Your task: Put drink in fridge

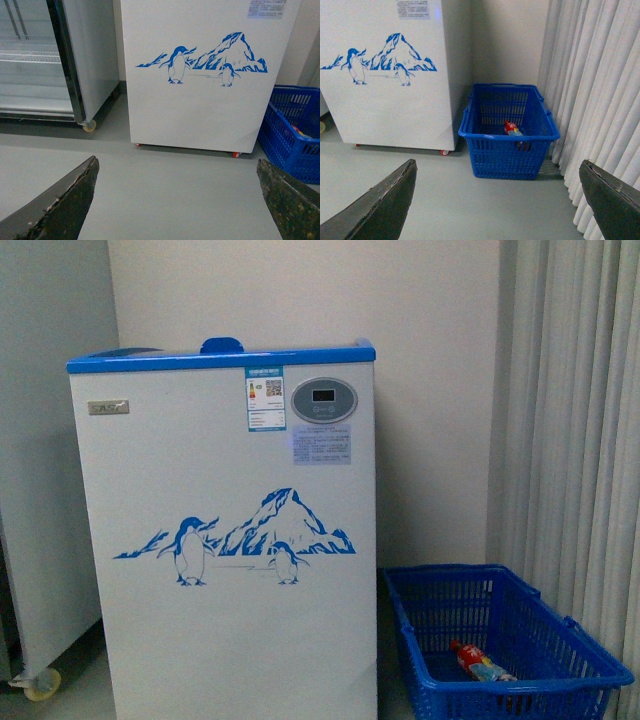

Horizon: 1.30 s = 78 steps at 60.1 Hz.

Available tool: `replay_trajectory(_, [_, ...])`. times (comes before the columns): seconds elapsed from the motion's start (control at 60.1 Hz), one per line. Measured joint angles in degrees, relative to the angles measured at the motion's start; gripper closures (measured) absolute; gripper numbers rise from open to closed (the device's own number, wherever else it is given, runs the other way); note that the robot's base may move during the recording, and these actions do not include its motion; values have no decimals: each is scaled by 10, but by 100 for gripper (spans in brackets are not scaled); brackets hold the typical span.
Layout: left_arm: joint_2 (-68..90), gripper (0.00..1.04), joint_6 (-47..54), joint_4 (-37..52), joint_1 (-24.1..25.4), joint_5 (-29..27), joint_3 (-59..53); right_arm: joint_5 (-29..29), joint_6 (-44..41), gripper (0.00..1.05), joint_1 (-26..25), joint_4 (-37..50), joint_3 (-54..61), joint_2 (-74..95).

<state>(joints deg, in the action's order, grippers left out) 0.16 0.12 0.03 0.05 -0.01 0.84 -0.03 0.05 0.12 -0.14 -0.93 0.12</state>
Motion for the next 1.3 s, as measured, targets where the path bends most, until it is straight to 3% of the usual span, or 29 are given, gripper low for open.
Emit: replay_trajectory(1.297, [0, 8, 0, 0, 0, 0, 0, 0, 0, 7, 0, 0, 0, 0])
